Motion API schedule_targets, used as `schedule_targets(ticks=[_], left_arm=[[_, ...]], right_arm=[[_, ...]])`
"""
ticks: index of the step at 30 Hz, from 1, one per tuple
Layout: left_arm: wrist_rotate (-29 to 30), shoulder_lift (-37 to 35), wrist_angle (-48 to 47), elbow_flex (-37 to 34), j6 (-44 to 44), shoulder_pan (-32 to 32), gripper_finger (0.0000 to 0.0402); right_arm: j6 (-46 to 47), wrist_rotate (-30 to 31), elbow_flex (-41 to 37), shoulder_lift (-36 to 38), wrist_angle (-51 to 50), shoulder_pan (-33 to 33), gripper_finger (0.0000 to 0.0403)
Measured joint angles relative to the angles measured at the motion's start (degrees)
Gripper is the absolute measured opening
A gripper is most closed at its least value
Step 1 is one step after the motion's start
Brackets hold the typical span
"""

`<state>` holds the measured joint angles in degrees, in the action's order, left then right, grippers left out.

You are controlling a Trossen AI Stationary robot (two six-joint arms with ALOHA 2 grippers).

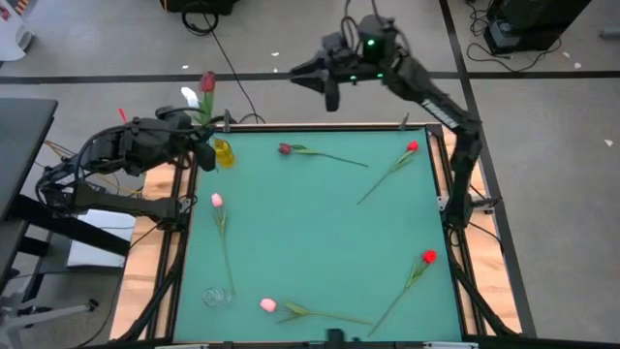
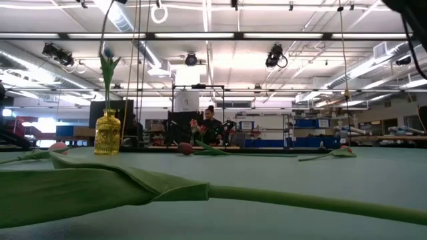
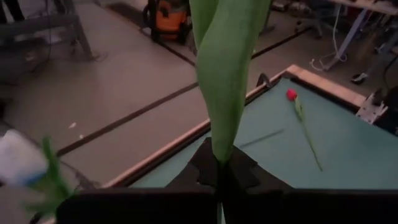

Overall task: Sort flowers into vase by color
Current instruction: Put the bottom dark red flower into the yellow vase

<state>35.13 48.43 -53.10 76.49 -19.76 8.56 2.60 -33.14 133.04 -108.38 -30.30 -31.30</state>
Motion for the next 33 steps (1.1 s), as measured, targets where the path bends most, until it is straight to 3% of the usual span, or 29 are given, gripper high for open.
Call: schedule_targets(ticks=[9, 18, 24, 33], left_arm=[[2.7, 0.3, 11.9, 0.0, 10.3, 0.0, 0.0001], [2.7, 1.3, 10.9, 0.0, 9.9, 0.7, 0.0001], [2.6, 2.5, 10.9, 0.0, 10.0, 0.7, 0.0001], [-0.6, 3.0, 10.9, 0.0, 11.4, 0.7, 0.0001]], right_arm=[[-5.4, 6.2, -0.1, 9.4, -22.2, -0.4, 0.0118], [-6.3, 13.8, -4.2, 18.3, -30.0, -0.2, 0.0117], [-3.3, 18.7, -20.9, 29.9, -23.4, -0.2, 0.0107], [4.7, 22.3, -53.6, 48.9, 2.8, 2.4, 0.0103]])
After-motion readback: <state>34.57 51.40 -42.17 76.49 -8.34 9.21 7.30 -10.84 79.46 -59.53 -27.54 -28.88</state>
